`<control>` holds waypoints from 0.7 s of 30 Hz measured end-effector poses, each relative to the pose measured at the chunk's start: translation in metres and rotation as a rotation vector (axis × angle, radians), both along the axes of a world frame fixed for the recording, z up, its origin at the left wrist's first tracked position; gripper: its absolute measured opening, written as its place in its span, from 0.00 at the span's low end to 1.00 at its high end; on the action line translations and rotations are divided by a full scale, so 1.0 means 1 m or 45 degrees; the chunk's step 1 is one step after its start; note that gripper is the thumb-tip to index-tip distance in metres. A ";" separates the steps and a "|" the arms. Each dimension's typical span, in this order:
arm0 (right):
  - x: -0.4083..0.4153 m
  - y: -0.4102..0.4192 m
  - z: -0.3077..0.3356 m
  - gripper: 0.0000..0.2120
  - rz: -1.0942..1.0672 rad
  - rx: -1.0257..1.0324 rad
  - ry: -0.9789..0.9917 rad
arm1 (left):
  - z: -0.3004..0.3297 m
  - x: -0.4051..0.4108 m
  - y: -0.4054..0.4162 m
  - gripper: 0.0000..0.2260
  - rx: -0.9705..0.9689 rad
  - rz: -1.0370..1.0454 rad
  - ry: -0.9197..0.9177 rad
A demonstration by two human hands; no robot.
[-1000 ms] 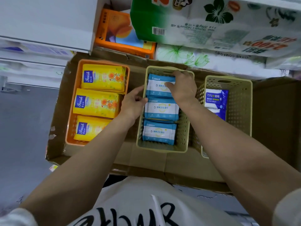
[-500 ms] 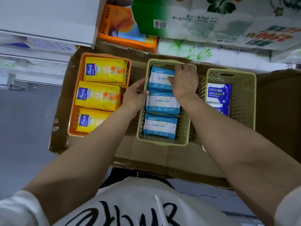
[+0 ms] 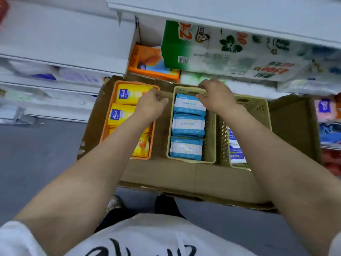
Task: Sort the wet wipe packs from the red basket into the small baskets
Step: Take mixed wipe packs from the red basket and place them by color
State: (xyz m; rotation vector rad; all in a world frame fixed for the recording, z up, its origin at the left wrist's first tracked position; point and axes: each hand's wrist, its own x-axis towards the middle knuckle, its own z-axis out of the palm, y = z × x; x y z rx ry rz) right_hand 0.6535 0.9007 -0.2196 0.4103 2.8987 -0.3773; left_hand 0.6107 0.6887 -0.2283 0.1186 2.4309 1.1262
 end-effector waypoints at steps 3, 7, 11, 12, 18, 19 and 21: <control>0.011 -0.027 0.045 0.20 0.003 0.055 0.118 | 0.034 -0.009 -0.048 0.18 -0.030 -0.139 0.202; 0.022 -0.095 0.095 0.19 0.016 0.109 0.234 | 0.070 -0.015 -0.138 0.15 -0.122 -0.271 0.515; 0.035 -0.196 0.120 0.19 0.024 0.095 0.339 | 0.090 -0.016 -0.255 0.15 -0.132 -0.275 0.681; 0.036 -0.223 0.122 0.20 0.020 0.071 0.363 | 0.092 -0.017 -0.287 0.15 -0.156 -0.257 0.707; 0.001 -0.379 0.118 0.20 0.123 -0.052 0.395 | 0.104 -0.041 -0.449 0.15 -0.242 -0.127 0.725; -0.011 -0.400 0.119 0.19 0.148 -0.069 0.402 | 0.106 -0.050 -0.467 0.15 -0.249 -0.105 0.732; -0.038 -0.438 0.120 0.18 0.186 -0.108 0.429 | 0.107 -0.071 -0.495 0.14 -0.242 -0.075 0.746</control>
